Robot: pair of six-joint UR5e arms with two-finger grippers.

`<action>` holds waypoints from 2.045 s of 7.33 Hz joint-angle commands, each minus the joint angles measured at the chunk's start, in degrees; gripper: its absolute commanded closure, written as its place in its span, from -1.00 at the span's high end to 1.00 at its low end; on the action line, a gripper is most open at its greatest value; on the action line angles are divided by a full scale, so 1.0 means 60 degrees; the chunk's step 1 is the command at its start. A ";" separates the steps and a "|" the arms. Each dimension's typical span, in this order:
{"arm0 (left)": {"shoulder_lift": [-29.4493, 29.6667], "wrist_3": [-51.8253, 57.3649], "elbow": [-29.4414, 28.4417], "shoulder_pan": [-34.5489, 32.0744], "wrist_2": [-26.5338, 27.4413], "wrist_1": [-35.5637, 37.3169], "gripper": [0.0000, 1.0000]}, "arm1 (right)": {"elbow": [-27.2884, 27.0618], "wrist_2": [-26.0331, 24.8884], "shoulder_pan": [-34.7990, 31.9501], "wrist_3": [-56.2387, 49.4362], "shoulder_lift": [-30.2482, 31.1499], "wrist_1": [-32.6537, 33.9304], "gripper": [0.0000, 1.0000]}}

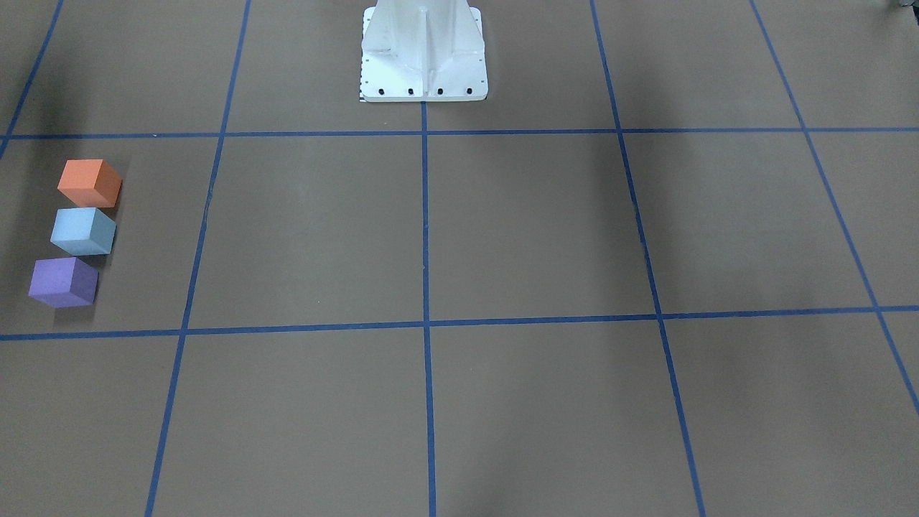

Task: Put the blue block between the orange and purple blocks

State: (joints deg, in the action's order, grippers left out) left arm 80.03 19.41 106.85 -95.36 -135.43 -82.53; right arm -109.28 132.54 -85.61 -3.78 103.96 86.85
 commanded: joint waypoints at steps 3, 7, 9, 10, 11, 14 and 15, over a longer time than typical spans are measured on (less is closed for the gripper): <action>0.0007 -0.0013 -0.0011 0.0000 0.0042 -0.0001 1.00 | 0.0035 0.0146 0.0000 0.0000 -0.0012 0.0012 1.00; 0.0007 -0.0027 -0.0025 0.0000 0.0057 -0.0162 1.00 | 0.0064 0.0307 0.0000 0.0000 -0.0013 -0.0002 1.00; -0.0007 -0.0013 -0.0011 0.0000 0.0027 -0.0162 1.00 | 0.0064 0.0307 0.0000 0.0000 -0.0027 -0.0017 1.00; -0.0007 -0.0013 0.0004 0.0000 0.0027 -0.0162 1.00 | 0.0050 0.0322 0.0000 0.0000 -0.0027 -0.0017 1.00; -0.0007 -0.0013 0.0004 0.0000 0.0027 -0.0176 1.00 | 0.0064 0.0322 0.0000 0.0000 -0.0027 -0.0017 1.00; 0.0007 -0.0027 0.0019 0.0000 0.0013 -0.0176 1.00 | 0.0064 0.0322 0.0000 0.0015 -0.0042 -0.0017 1.00; -0.0007 -0.0013 0.0019 0.0000 0.0027 -0.0176 1.00 | 0.0064 0.0322 0.0000 0.0015 -0.0056 -0.0017 1.00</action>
State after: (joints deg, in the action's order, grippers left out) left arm 80.01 19.30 106.95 -95.36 -135.30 -83.58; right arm -108.90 134.47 -85.60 -3.70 103.69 86.75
